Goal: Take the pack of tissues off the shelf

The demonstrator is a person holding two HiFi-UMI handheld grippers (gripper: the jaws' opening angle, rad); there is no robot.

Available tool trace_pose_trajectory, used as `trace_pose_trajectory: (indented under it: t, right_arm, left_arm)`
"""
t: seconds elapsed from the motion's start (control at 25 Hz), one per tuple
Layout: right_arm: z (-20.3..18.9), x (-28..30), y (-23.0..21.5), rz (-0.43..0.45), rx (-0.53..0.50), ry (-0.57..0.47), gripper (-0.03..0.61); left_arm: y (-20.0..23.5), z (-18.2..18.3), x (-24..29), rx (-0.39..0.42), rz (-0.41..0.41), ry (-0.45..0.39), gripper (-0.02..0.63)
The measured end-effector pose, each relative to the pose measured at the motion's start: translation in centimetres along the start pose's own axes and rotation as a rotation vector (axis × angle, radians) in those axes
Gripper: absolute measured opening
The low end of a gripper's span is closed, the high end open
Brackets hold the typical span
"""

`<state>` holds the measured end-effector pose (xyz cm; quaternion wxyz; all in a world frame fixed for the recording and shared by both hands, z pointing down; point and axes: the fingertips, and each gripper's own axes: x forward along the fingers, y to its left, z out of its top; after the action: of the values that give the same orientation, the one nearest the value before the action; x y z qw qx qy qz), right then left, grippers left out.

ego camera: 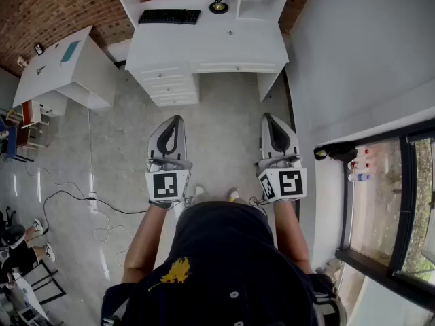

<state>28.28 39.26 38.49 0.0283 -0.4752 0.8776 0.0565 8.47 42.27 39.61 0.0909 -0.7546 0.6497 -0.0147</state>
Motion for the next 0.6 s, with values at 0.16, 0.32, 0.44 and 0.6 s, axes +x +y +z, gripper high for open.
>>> trace_pose_trajectory:
  t: [0.16,0.32,0.44,0.6]
  right_arm:
    - [0.1,0.6,0.7,0.006,-0.005,0.012,0.005]
    - [1.8,0.7,0.7,-0.001,0.054,-0.047,0.005]
    - [2.7,1.6,1.0,0.006,0.040,-0.069,0.005]
    - [3.6,1.6,1.8,0.030,0.019,-0.064,0.005]
  left_arm:
    - [1.3,-0.3,-0.7,-0.011,0.009,-0.004,0.018]
    - [2.3,-0.1,-1.2,-0.012,0.005,0.009,0.018]
    - [3.1,-0.1,-1.1,0.002,0.005,0.012,0.018]
    - [4.1,-0.4,-1.6,0.004,-0.001,0.028,0.018]
